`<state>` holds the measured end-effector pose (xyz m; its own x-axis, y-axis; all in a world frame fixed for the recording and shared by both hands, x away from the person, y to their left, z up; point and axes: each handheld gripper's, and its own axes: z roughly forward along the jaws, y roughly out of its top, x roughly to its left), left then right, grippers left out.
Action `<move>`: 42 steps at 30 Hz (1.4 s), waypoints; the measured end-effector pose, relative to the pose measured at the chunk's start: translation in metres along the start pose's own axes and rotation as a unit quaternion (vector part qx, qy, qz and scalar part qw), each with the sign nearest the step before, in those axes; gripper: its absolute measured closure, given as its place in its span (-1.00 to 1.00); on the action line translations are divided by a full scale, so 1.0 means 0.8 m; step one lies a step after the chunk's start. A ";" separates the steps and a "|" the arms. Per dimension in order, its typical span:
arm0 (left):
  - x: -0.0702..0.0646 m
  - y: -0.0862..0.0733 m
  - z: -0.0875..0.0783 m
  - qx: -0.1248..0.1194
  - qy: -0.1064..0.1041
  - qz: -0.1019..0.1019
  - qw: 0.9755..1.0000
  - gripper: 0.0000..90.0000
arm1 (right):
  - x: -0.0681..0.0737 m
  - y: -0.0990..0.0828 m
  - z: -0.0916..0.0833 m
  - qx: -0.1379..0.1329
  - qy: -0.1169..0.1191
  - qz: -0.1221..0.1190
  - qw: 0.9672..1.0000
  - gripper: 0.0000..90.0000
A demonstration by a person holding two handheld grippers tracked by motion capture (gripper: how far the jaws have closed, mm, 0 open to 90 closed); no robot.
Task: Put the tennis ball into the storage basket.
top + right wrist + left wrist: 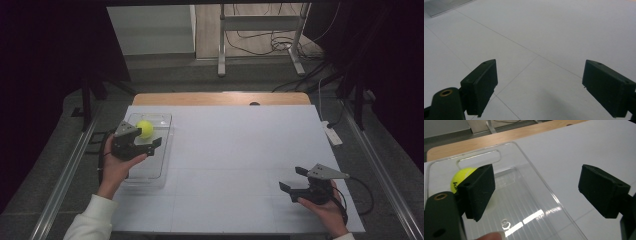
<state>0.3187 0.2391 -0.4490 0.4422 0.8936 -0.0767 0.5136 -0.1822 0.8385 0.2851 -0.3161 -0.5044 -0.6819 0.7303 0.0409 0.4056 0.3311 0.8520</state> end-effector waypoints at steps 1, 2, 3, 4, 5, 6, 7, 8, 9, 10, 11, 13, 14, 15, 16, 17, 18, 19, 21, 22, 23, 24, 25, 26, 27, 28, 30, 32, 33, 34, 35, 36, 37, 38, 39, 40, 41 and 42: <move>-0.003 -0.003 -0.002 -0.003 -0.001 0.001 1.000 -0.66 | 0.000 0.000 0.000 0.000 0.000 0.001 1.000 -0.70; -0.005 -0.005 -0.003 -0.004 -0.003 0.001 1.000 -0.66 | 0.000 0.000 0.000 0.000 0.000 0.001 1.000 -0.70; -0.008 -0.009 -0.005 -0.004 -0.008 0.000 1.000 -0.66 | 0.000 0.000 0.000 0.000 0.000 0.001 1.000 -0.70; -0.009 -0.010 -0.007 -0.005 -0.011 -0.001 1.000 -0.66 | 0.000 0.000 0.000 0.000 0.000 0.001 1.000 -0.70; -0.012 -0.013 -0.009 -0.007 -0.015 -0.001 1.000 -0.66 | 0.000 0.000 0.000 0.000 0.000 0.001 1.000 -0.70; -0.016 -0.016 -0.011 -0.007 -0.019 0.001 1.000 -0.66 | 0.000 0.000 0.000 0.000 0.000 0.000 1.000 -0.70; -0.019 -0.019 -0.014 -0.008 -0.022 0.003 1.000 -0.66 | 0.000 0.000 -0.001 0.000 0.000 -0.001 1.000 -0.70; -0.021 -0.021 -0.015 -0.010 -0.023 0.004 1.000 -0.66 | 0.000 0.000 -0.001 0.000 0.000 -0.001 1.000 -0.70; -0.025 -0.024 -0.017 -0.012 -0.027 0.004 1.000 -0.66 | 0.000 0.000 -0.001 0.001 -0.001 -0.002 1.000 -0.70; -0.028 -0.028 -0.020 -0.017 -0.030 0.005 0.999 -0.66 | 0.000 0.000 -0.001 0.000 -0.001 -0.002 1.000 -0.70; -0.032 -0.032 -0.022 -0.019 -0.033 0.004 0.999 -0.66 | 0.000 0.000 -0.001 0.000 -0.001 -0.001 1.000 -0.70; -0.036 -0.037 -0.025 -0.022 -0.041 0.003 0.999 -0.67 | 0.000 0.000 -0.002 -0.002 0.000 0.000 1.000 -0.70; -0.039 -0.040 -0.027 -0.024 -0.041 0.004 0.999 -0.67 | 0.000 0.000 -0.002 -0.002 0.000 0.000 1.000 -0.70; -0.041 -0.043 -0.028 -0.024 -0.042 0.005 0.999 -0.67 | 0.000 0.000 -0.002 -0.002 0.000 0.000 1.000 -0.70; -0.043 -0.046 -0.028 -0.023 -0.044 0.006 0.999 -0.67 | 0.000 0.000 -0.002 -0.002 0.000 0.000 1.000 -0.70; -0.045 -0.048 -0.028 -0.021 -0.044 0.006 0.999 -0.67 | 0.000 0.000 -0.002 -0.003 -0.001 0.000 1.000 -0.70; -0.047 -0.052 -0.029 -0.020 -0.043 0.008 0.999 -0.67 | 0.001 0.000 -0.002 -0.003 -0.001 0.000 1.000 -0.70; -0.048 -0.054 -0.029 -0.020 -0.044 0.007 0.999 -0.67 | 0.001 0.000 -0.003 -0.004 -0.001 0.000 1.000 -0.70; -0.052 -0.059 -0.030 -0.019 -0.048 0.008 0.999 -0.67 | 0.001 0.000 -0.003 -0.005 -0.001 0.000 1.000 -0.70; -0.054 -0.061 -0.030 -0.019 -0.048 0.009 0.999 -0.67 | 0.001 0.000 -0.003 -0.005 -0.001 0.000 1.000 -0.70; -0.056 -0.063 -0.031 -0.020 -0.050 0.010 0.999 -0.67 | 0.001 0.000 -0.003 -0.005 -0.001 0.000 1.000 -0.70; -0.058 -0.066 -0.032 -0.021 -0.050 0.010 0.998 -0.67 | 0.001 0.000 -0.003 -0.005 -0.001 0.000 1.000 -0.70; -0.058 -0.066 -0.032 -0.021 -0.050 0.010 0.998 -0.66 | 0.001 0.000 -0.003 -0.005 -0.001 0.000 1.000 -0.70; -0.062 -0.071 -0.033 -0.024 -0.048 0.010 0.998 -0.66 | 0.001 0.000 -0.003 -0.005 -0.001 0.000 1.000 -0.70; -0.065 -0.074 -0.033 -0.022 -0.050 0.012 0.998 -0.66 | 0.000 0.000 -0.003 -0.005 -0.001 0.000 1.000 -0.70; -0.068 -0.078 -0.033 -0.021 -0.051 0.014 0.998 -0.66 | 0.000 0.000 -0.004 -0.006 -0.001 0.001 1.000 -0.70; -0.071 -0.083 -0.032 -0.016 -0.052 0.017 0.998 -0.66 | 0.000 0.000 -0.004 -0.006 -0.001 0.001 1.000 -0.70; -0.073 -0.086 -0.031 -0.015 -0.051 0.023 0.998 -0.66 | 0.000 0.000 -0.003 -0.006 -0.001 0.000 1.000 -0.70; -0.073 -0.087 -0.031 -0.014 -0.053 0.025 0.998 -0.66 | 0.000 0.000 -0.003 -0.006 -0.001 -0.001 1.000 -0.70; -0.074 -0.087 -0.030 -0.015 -0.053 0.025 0.998 -0.66 | 0.000 0.000 -0.003 -0.007 -0.001 -0.001 1.000 -0.70; -0.074 -0.087 -0.030 -0.015 -0.053 0.025 0.998 -0.66 | 0.000 0.000 -0.004 -0.007 -0.001 -0.001 1.000 -0.70; -0.074 -0.087 -0.029 -0.014 -0.055 0.025 0.998 -0.66 | 0.000 0.000 -0.004 -0.007 -0.001 -0.001 1.000 -0.70; -0.075 -0.088 -0.028 -0.015 -0.057 0.026 0.998 -0.66 | -0.001 0.001 -0.005 -0.009 -0.004 -0.001 1.000 -0.70; -0.076 -0.088 -0.027 -0.014 -0.059 0.028 0.998 -0.66 | -0.001 0.001 -0.005 -0.009 -0.004 -0.001 1.000 -0.70; -0.077 -0.089 -0.026 -0.012 -0.058 0.030 0.998 -0.66 | -0.001 0.000 -0.005 -0.010 -0.003 0.000 1.000 -0.70; -0.077 -0.090 -0.026 -0.011 -0.060 0.032 0.998 -0.66 | -0.001 0.000 -0.005 -0.010 -0.004 0.001 1.000 -0.70; -0.077 -0.090 -0.026 -0.011 -0.060 0.032 0.998 -0.66 | -0.001 0.000 -0.004 -0.008 -0.004 0.000 1.000 -0.70; -0.078 -0.090 -0.026 -0.010 -0.060 0.033 0.998 -0.66 | -0.001 0.000 -0.004 -0.008 -0.004 0.000 1.000 -0.70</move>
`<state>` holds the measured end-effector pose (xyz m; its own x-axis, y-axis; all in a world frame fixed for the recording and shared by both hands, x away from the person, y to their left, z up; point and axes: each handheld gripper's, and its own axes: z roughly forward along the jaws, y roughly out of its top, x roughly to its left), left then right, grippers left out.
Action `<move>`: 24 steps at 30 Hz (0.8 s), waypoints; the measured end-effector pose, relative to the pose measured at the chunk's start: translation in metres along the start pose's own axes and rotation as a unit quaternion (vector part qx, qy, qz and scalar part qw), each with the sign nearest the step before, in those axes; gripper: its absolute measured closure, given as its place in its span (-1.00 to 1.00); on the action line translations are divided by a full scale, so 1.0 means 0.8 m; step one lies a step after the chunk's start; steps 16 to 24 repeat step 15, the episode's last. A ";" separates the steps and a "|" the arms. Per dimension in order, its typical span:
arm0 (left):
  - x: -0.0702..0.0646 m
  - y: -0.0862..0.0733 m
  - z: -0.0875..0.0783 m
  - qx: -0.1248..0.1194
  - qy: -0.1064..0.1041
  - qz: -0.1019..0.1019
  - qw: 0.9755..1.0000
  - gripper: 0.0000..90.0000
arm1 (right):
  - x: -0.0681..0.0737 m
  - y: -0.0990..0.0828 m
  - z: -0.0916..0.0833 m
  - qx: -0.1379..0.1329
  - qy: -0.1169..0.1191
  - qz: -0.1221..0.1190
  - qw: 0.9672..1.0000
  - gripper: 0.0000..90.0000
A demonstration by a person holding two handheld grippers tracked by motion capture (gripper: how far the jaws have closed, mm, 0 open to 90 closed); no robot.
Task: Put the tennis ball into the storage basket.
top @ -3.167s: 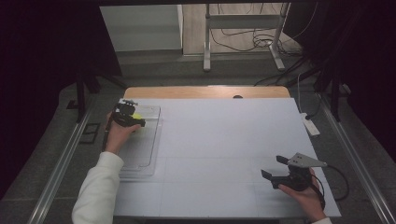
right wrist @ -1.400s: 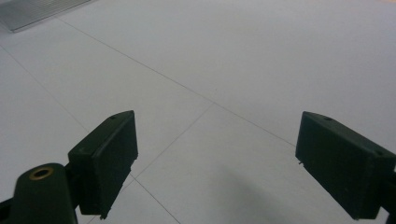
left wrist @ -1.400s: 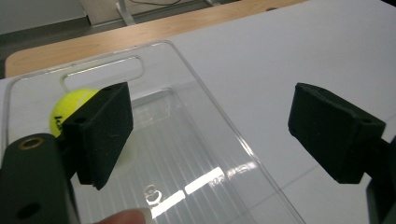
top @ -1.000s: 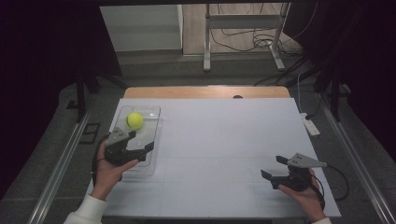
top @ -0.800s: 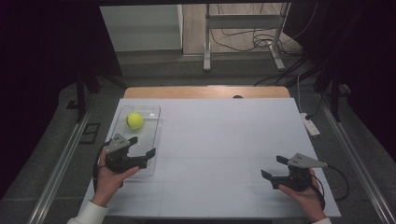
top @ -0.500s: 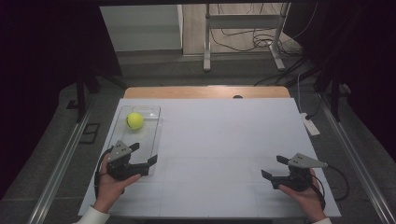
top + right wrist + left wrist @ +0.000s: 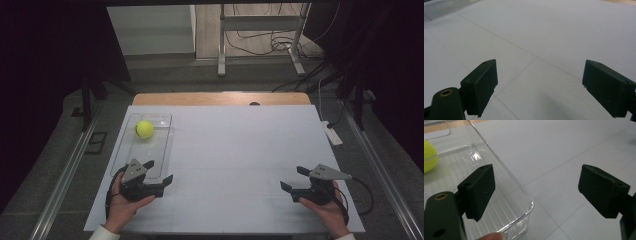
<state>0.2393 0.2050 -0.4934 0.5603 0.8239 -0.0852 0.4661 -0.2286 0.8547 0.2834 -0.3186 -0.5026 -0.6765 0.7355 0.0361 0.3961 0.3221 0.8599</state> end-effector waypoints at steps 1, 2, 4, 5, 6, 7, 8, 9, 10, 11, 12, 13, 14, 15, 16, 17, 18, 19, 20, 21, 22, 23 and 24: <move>0.000 0.000 0.000 0.000 -0.001 0.001 1.000 -0.66 | 0.000 0.000 0.000 0.000 0.001 0.000 1.000 -0.70; -0.001 0.000 0.000 0.000 -0.002 0.001 1.000 -0.66 | 0.001 0.000 0.000 0.001 0.001 -0.001 1.000 -0.70; 0.000 0.000 0.001 0.000 -0.004 0.001 1.000 -0.66 | 0.001 0.000 0.000 0.001 -0.001 0.000 1.000 -0.70; 0.001 0.000 0.001 -0.001 -0.004 0.000 1.000 -0.66 | 0.000 0.000 0.000 0.000 -0.001 0.001 1.000 -0.70; 0.001 0.000 0.001 -0.001 -0.005 0.000 1.000 -0.66 | 0.000 0.000 0.000 0.000 -0.001 0.001 1.000 -0.70; 0.001 -0.001 0.001 -0.001 -0.005 0.000 1.000 -0.66 | 0.000 0.000 -0.001 0.000 -0.001 0.001 1.000 -0.70; 0.001 -0.001 0.002 -0.001 -0.005 0.000 1.000 -0.66 | 0.001 -0.001 -0.001 0.001 -0.001 0.000 1.000 -0.70; 0.001 -0.001 0.002 -0.001 -0.005 0.000 1.000 -0.66 | 0.001 -0.001 -0.001 0.003 -0.001 -0.001 1.000 -0.70; 0.001 -0.001 0.002 -0.001 -0.005 0.000 1.000 -0.66 | 0.001 -0.001 0.000 0.003 -0.001 -0.002 1.000 -0.70; 0.001 -0.002 0.003 0.001 -0.005 0.001 1.000 -0.66 | 0.001 -0.001 0.000 0.003 -0.002 -0.002 1.000 -0.70; 0.001 -0.002 0.003 0.001 -0.005 0.001 1.000 -0.66 | 0.001 -0.001 0.000 0.003 -0.002 -0.002 1.000 -0.70; 0.002 -0.002 0.004 0.002 -0.004 0.002 1.000 -0.66 | 0.001 -0.001 -0.001 0.003 -0.002 -0.001 1.000 -0.70; 0.001 -0.002 0.004 0.003 -0.004 0.001 1.000 -0.66 | 0.001 -0.001 -0.001 0.001 -0.001 0.000 1.000 -0.70; 0.001 -0.002 0.004 0.003 -0.004 0.001 1.000 -0.66 | 0.001 -0.001 -0.001 0.001 -0.001 0.000 1.000 -0.70; 0.001 -0.002 0.004 0.003 -0.004 0.001 1.000 -0.66 | 0.001 -0.001 -0.001 0.001 -0.001 0.000 1.000 -0.70; 0.001 -0.002 0.004 0.003 -0.004 0.001 1.000 -0.66 | 0.001 -0.001 -0.001 0.001 -0.001 0.000 1.000 -0.70; 0.001 -0.002 0.004 0.003 -0.004 0.001 1.000 -0.66 | 0.001 -0.001 -0.001 0.001 -0.001 0.000 1.000 -0.70; 0.001 -0.002 0.004 0.003 -0.004 0.001 1.000 -0.66 | 0.001 -0.001 -0.001 0.001 -0.001 0.000 1.000 -0.70; 0.001 -0.002 0.004 0.003 -0.004 0.001 1.000 -0.66 | 0.001 -0.001 -0.001 0.001 -0.001 0.000 1.000 -0.70; 0.001 -0.002 0.004 0.003 -0.004 0.001 1.000 -0.66 | 0.001 -0.001 -0.001 0.001 -0.001 0.000 1.000 -0.70; 0.001 -0.002 0.004 0.003 -0.004 0.001 1.000 -0.66 | 0.001 -0.001 -0.001 0.001 -0.001 0.000 1.000 -0.70; 0.001 -0.002 0.004 0.003 -0.004 0.001 1.000 -0.66 | 0.001 -0.001 -0.001 0.001 -0.001 0.000 1.000 -0.70; 0.001 -0.002 0.004 0.003 -0.004 0.001 1.000 -0.66 | 0.001 -0.001 -0.001 0.001 -0.001 0.000 1.000 -0.70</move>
